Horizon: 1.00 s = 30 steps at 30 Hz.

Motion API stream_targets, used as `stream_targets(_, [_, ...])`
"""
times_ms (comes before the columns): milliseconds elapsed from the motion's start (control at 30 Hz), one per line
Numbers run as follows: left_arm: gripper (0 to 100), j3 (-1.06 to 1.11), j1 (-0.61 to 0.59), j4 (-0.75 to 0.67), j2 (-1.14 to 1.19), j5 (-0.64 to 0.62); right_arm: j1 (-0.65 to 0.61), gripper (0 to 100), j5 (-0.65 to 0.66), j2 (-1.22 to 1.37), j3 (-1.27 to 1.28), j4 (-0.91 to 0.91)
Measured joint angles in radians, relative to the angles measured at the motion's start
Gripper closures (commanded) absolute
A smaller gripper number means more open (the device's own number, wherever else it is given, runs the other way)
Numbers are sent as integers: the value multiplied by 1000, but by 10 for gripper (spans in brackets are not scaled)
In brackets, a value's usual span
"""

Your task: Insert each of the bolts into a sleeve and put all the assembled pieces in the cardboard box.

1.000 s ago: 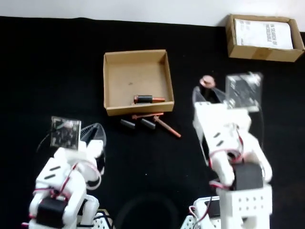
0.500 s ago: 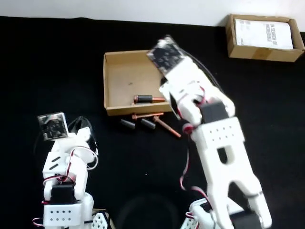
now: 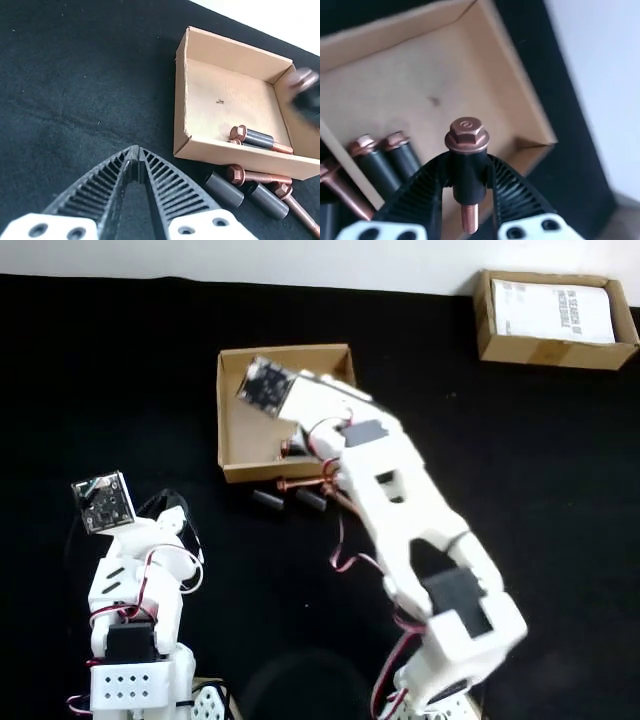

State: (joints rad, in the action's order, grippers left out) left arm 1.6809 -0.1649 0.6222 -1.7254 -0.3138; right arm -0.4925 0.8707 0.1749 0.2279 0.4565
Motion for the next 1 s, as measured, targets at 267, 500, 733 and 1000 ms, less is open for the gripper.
stream_targets(267, [970, 0, 0, 0, 0, 0, -12, 985, 0, 178, -23, -63])
stream_targets(500, [970, 0, 0, 0, 0, 0, -32, 891, 0, 180, -78, 74])
stream_targets(733, [970, 0, 0, 0, 0, 0, -78, 872, -150, 97, -153, 334])
stream_targets(1000, [970, 0, 0, 0, 0, 0, -94, 872, -324, -143, -180, 563])
